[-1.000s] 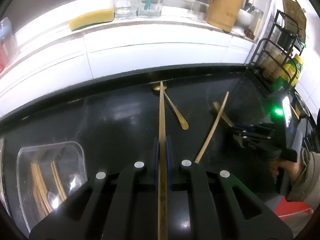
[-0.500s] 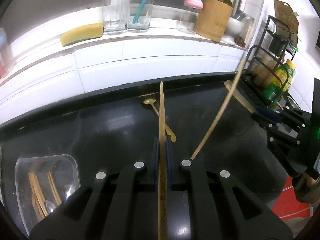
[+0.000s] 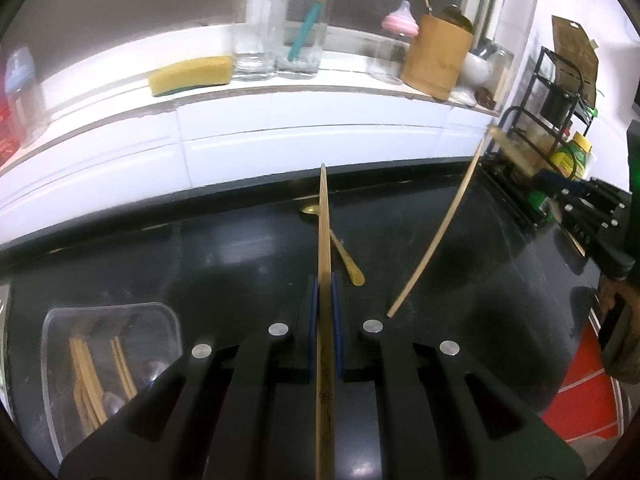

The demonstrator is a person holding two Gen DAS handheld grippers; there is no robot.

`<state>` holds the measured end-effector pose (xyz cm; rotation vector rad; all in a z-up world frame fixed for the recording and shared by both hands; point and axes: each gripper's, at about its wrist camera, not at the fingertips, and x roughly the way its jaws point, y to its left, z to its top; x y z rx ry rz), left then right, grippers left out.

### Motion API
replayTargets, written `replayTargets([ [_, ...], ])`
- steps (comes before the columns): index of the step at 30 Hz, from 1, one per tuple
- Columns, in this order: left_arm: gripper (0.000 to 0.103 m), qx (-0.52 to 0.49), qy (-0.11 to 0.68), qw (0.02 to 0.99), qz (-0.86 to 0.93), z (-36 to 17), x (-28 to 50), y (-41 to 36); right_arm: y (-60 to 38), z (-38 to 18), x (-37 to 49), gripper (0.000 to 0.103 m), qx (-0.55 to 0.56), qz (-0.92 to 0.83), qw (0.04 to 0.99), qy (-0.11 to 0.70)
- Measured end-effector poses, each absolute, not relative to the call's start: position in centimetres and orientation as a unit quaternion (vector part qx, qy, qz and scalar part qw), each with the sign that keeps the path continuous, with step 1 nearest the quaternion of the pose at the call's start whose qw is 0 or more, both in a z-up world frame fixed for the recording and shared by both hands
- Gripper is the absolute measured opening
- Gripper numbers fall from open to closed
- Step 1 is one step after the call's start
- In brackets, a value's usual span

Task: Organize utensils
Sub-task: 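Carry the chopstick and wooden spoon over the clear container and release both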

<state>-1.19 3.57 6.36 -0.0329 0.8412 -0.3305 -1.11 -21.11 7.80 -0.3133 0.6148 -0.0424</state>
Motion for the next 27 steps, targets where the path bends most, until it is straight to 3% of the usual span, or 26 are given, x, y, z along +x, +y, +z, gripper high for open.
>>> replayTargets([
  [7, 0.006, -0.028, 0.405, 0.903, -0.139, 6.5, -2.0, 6.0, -19.4, 9.0, -1.5, 0.013, -0.115, 0.032, 0.947, 0.3],
  [19, 0.006, -0.057, 0.411, 0.908, -0.059, 6.3, -5.6, 14.4, -3.1, 6.3, -3.9, 0.013, -0.112, 0.245, 0.904, 0.332],
  [27, 0.006, -0.075, 0.429, 0.9, -0.001, 5.7, -9.4, 20.5, 2.4, 6.0, -2.7, 0.013, -0.005, 0.297, 0.875, 0.381],
])
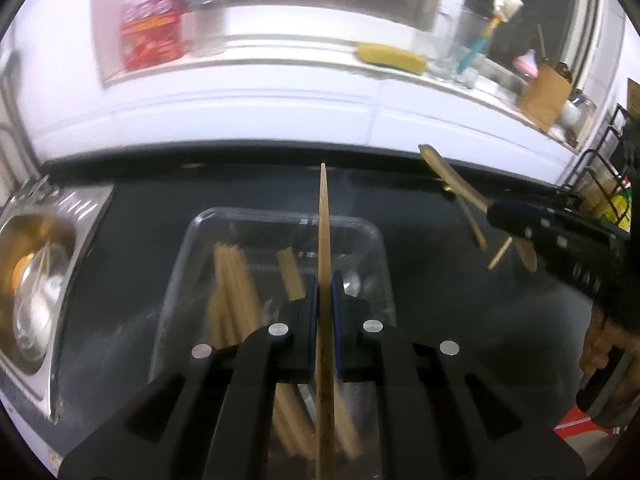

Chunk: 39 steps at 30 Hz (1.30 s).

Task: Organize utensils
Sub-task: 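Carry the chopstick and wooden spoon over the clear container and release both, then move both open tools back over the gold spoon and last chopsticks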

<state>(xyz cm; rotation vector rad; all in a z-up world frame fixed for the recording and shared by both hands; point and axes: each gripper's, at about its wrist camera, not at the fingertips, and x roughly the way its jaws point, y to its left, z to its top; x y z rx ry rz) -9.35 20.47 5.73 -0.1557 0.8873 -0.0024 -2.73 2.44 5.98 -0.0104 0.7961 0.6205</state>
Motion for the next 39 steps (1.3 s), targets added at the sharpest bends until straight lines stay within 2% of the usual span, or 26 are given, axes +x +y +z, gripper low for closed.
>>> replayTargets([
  [3, 0.006, -0.085, 0.438, 0.895, 0.01, 5.0, -10.5, 22.0, 3.9, 5.0, -2.6, 0.013, 0.045, 0.311, 0.854, 0.415],
  [7, 0.006, -0.091, 0.447, 0.89, 0.021, 4.0, -11.6, 23.4, 6.7, 3.4, -3.9, 0.013, 0.056, 0.328, 0.833, 0.442],
  [24, 0.007, -0.104, 0.461, 0.88, 0.04, 2.6, -12.1, 25.1, 10.1, 1.9, -4.7, 0.013, 0.07, 0.345, 0.814, 0.462],
  [25, 0.016, -0.107, 0.463, 0.879, 0.046, 2.6, -12.0, 25.3, 10.1, 2.0, -4.7, 0.015, 0.08, 0.348, 0.812, 0.462],
  [26, 0.06, -0.107, 0.468, 0.875, 0.056, 2.6, -11.7, 25.6, 10.0, 2.1, -4.6, 0.044, 0.087, 0.349, 0.811, 0.461],
  [27, 0.092, -0.106, 0.471, 0.873, 0.067, 2.6, -11.5, 25.9, 9.8, 2.3, -4.5, 0.074, 0.096, 0.346, 0.811, 0.461],
  [28, 0.098, -0.106, 0.468, 0.874, 0.081, 2.7, -11.4, 26.1, 9.4, 2.6, -4.5, 0.094, 0.119, 0.353, 0.812, 0.45],
  [29, 0.098, -0.105, 0.464, 0.875, 0.089, 2.7, -11.3, 26.2, 9.2, 2.8, -4.4, 0.096, 0.127, 0.353, 0.814, 0.445],
  [33, 0.098, -0.108, 0.453, 0.88, 0.094, 3.1, -10.8, 26.6, 7.4, 4.5, -4.1, 0.096, 0.137, 0.313, 0.852, 0.396],
  [39, 0.098, -0.087, 0.454, 0.883, 0.08, 2.7, -9.4, 25.0, 3.5, 4.6, -2.7, 0.096, 0.177, 0.261, 0.871, 0.376],
])
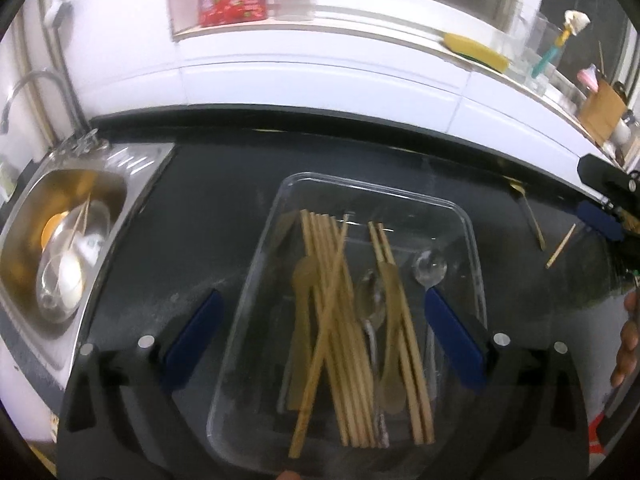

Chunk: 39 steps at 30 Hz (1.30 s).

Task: Organize utensils
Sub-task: 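Move both open tools back over the gold spoon and last chopsticks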

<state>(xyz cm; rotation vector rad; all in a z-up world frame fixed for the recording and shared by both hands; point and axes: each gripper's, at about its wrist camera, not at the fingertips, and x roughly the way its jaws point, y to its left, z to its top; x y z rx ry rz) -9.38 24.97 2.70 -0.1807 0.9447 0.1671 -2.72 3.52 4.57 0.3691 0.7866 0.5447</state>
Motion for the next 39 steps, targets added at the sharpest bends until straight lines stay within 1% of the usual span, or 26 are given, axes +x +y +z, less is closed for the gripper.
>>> replayTargets([
  [10, 0.098, -0.053, 0.459, 0.887, 0.013, 3.0, -5.7, 18.8, -5.0, 2.2, -2.0, 0.096, 0.199, 0.148, 0.883, 0.398],
  [23, 0.098, -0.004, 0.485, 0.871, -0.081, 1.2, 0.8, 5.6, -18.4, -1.3, -1.2, 0.096, 0.251, -0.01, 0.861, 0.442],
  [29, 0.098, 0.008, 0.496, 0.863, -0.098, 0.1, 3.7, 1.4, -22.3, -3.4, 0.1, 0.096, 0.282, -0.053, 0.838, 0.464],
  [39, 0.098, -0.025, 0.531, 0.844, -0.073, -3.1, 9.6, -1.3, -24.1, -6.3, 5.2, 0.096, 0.301, -0.061, 0.812, 0.496],
])
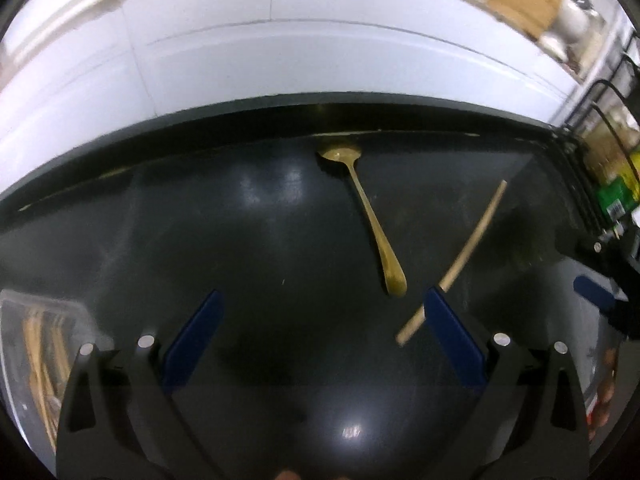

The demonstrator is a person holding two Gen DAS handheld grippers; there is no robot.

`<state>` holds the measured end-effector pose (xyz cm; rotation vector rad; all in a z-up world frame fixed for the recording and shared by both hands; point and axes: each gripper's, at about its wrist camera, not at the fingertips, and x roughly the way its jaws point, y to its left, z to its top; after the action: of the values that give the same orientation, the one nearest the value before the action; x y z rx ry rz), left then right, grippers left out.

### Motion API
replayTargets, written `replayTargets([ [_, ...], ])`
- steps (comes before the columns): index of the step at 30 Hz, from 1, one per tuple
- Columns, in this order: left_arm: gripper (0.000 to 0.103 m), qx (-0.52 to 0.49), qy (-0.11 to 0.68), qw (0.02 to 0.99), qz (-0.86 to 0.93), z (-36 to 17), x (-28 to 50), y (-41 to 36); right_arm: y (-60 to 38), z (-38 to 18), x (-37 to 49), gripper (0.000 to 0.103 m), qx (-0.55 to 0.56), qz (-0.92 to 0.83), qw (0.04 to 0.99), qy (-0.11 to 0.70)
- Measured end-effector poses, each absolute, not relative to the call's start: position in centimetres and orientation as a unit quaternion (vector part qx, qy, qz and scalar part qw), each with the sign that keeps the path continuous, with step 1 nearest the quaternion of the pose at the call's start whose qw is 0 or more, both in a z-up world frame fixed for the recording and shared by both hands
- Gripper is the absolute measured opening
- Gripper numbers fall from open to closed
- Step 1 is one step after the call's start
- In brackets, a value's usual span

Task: Organize utensils
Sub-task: 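Move both open tools back over the gold spoon and last chopsticks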

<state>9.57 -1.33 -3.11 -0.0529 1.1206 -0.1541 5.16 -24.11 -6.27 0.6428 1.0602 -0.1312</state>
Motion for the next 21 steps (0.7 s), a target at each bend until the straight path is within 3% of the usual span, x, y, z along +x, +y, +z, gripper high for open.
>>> replayTargets([
  [11, 0.098, -0.02, 0.576, 0.816, -0.039, -7.3, 14.7, -4.5, -21.5, -10.2, 10.9, 0.096, 0.282, -0.149, 0.781, 0.537],
  [16, 0.098, 0.024, 0.553, 0.833, -0.025, -7.7, 15.2, -4.7, -19.3, -11.3, 11.9, 0.098, 0.199, -0.207, 0.779, 0.558],
  [21, 0.098, 0.022, 0.535, 0.844, -0.021, -7.8, 15.0, -4.8, -18.1, -10.7, 11.9, 0.098, 0.189, -0.2, 0.795, 0.54],
])
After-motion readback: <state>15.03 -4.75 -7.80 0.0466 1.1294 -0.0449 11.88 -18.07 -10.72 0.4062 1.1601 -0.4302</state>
